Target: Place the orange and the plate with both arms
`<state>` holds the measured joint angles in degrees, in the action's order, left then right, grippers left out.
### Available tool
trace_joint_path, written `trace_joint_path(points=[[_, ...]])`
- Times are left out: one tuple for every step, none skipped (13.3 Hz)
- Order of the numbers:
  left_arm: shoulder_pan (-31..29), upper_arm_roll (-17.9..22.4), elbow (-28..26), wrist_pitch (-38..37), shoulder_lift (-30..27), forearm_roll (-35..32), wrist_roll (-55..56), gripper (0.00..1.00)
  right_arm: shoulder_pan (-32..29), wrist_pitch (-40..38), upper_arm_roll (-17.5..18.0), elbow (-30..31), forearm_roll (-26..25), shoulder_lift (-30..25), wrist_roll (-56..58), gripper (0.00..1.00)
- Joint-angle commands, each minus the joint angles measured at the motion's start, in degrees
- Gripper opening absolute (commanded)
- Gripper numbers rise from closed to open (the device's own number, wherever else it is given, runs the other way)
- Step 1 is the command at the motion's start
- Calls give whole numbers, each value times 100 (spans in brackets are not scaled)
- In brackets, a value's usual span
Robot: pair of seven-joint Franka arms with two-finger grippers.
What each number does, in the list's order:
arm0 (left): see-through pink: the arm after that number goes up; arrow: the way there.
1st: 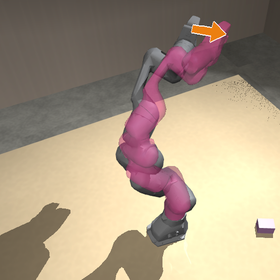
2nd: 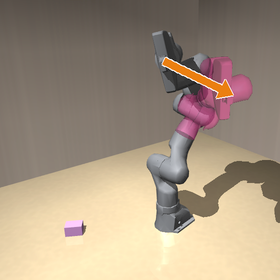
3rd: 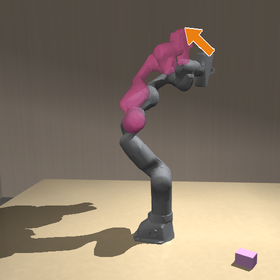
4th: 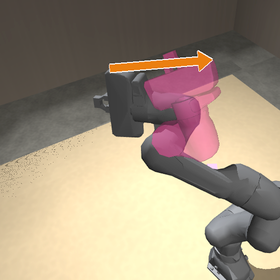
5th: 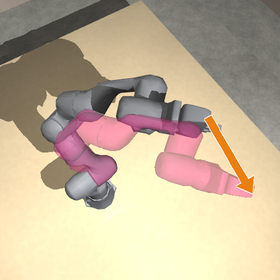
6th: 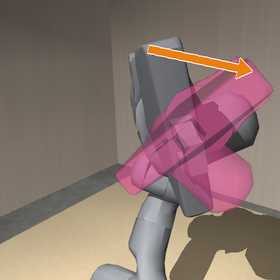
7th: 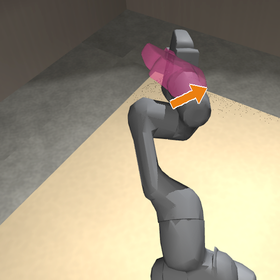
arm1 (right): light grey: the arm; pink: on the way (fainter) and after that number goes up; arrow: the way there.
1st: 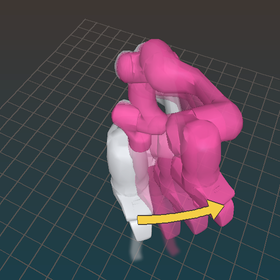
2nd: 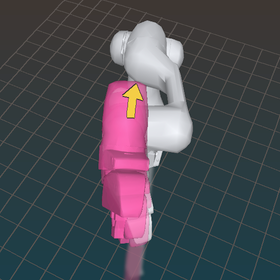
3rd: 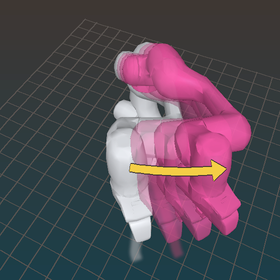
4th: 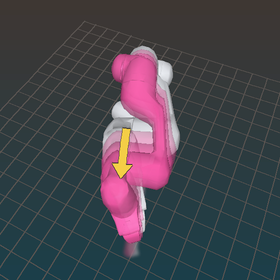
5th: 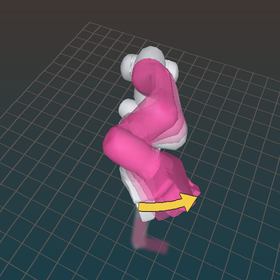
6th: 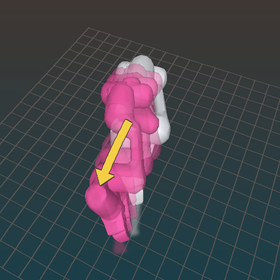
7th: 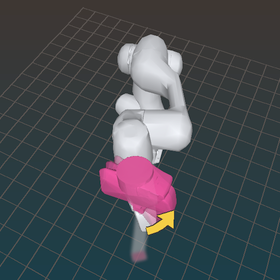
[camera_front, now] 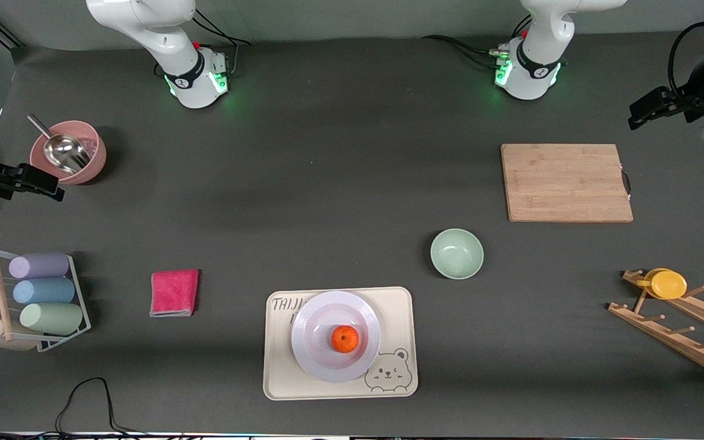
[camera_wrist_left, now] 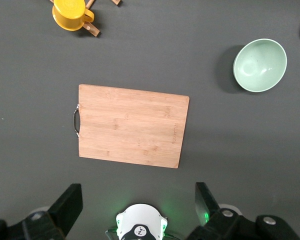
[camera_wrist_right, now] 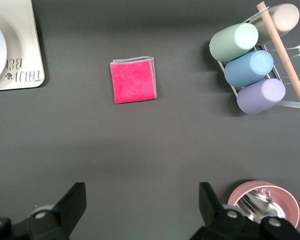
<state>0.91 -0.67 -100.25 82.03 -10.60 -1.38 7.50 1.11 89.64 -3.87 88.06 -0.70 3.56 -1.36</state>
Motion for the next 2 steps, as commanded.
trace_joint_path(points=[[-459, -476, 110, -20, 75, -99, 84, 100, 39, -60, 0, -35, -132, -14, 13, 100], [-461, -486, 119, -29, 101, -99, 67, 100, 39, -69, 9, -35, -132, -14, 4, 100]])
